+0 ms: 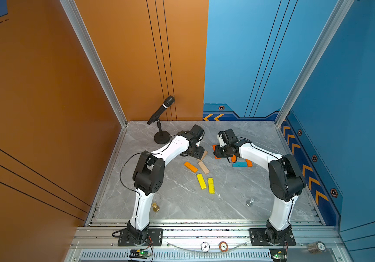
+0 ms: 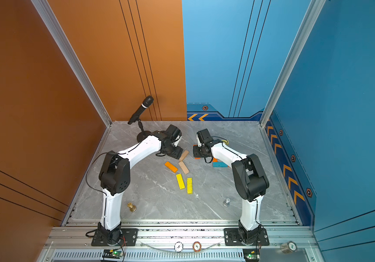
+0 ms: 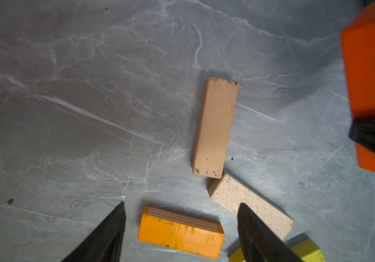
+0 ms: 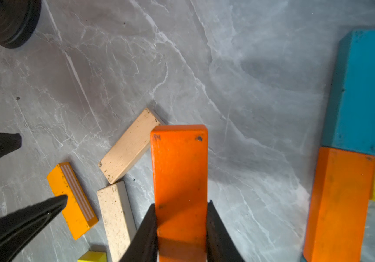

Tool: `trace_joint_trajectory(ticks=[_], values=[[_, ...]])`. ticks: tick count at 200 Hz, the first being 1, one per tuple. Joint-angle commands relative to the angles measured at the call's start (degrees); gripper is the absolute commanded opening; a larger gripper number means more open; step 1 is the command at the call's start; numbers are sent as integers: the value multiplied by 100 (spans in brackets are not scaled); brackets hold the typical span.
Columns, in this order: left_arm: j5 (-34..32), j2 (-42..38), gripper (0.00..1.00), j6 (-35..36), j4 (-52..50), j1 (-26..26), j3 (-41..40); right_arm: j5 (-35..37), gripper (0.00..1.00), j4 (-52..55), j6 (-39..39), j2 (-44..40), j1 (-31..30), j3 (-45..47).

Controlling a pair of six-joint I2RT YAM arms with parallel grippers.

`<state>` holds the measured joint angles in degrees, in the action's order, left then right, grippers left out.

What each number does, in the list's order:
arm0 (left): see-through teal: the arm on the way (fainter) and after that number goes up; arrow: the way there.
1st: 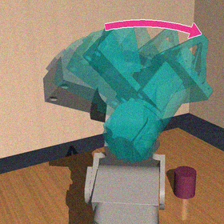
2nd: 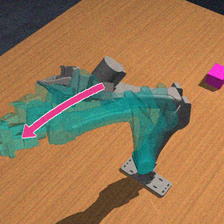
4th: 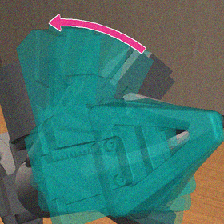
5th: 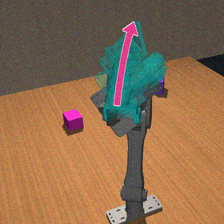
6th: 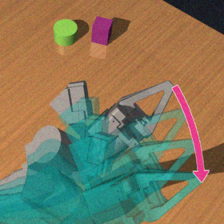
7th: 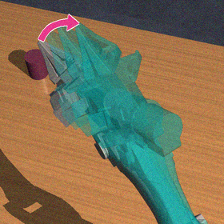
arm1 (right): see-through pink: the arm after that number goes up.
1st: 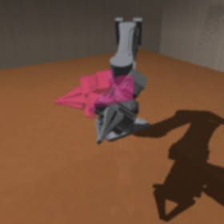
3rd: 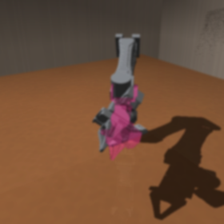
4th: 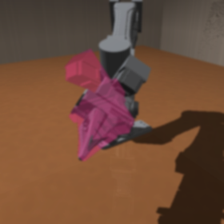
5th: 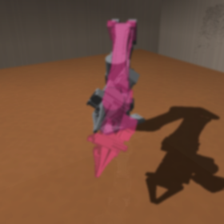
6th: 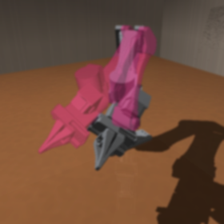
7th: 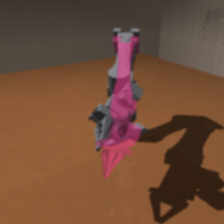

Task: Assemble the number 6 with building blocks
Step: Adjust the building block at the center of the board.

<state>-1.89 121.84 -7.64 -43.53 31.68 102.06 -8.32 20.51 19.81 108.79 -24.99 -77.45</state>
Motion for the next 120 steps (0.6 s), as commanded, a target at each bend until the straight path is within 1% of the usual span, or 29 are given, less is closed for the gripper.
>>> trace_joint_trajectory(ticks=[1,52,67,93,120], values=[[279,290,71,104,-86,-22,323,260,25,-102,194,-292,86,85],[442,871,70,184,-81,31,738,67,25,-121,269,-249,214,99],[512,983,67,179,-93,30,801,63,25,-122,283,-215,214,88],[600,1132,65,157,-85,40,899,39,25,-96,288,-149,214,37],[651,1261,59,131,-90,64,990,40,25,12,233,-39,210,-66]])
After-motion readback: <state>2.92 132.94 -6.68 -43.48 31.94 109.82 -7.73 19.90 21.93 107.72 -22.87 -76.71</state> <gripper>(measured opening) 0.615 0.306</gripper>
